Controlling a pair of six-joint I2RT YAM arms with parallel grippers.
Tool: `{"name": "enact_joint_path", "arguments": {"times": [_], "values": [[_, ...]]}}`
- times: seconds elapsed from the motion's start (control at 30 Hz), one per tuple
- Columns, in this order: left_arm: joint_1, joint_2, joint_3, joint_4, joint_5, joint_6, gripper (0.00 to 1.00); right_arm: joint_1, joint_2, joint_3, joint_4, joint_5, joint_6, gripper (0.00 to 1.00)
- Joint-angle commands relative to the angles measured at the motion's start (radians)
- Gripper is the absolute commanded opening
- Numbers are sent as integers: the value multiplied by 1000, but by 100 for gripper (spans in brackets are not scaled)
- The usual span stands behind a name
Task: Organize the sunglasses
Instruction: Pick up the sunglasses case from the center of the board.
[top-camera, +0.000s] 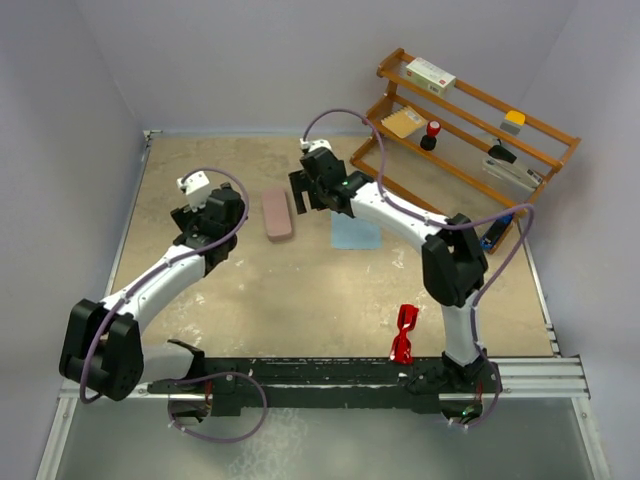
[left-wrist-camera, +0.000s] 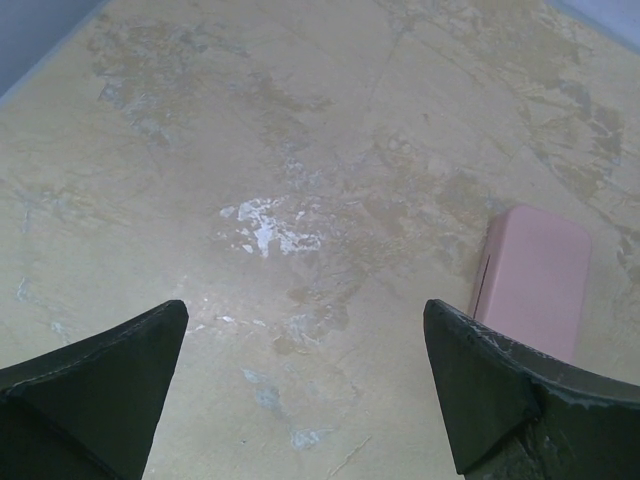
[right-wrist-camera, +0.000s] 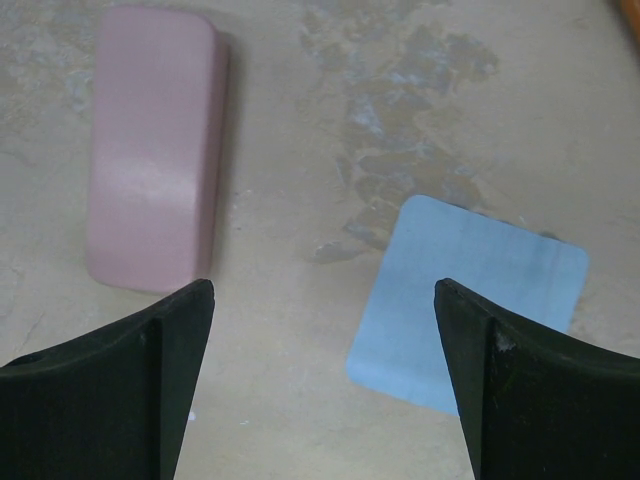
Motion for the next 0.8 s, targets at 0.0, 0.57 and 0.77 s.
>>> {"name": "enact_joint_path", "arguments": {"times": [0.0,0.57,0.77], "values": [[60,-53,-10,5,43,-55,100,26,61,125,-69,-40,-11,93],[253,-44,-20,-33,227,-99,99,86,310,391,-144,-108,10,94],[253,-46,-28,-14,258,-98,100,106,359,434,-110,-110,12,95]]}}
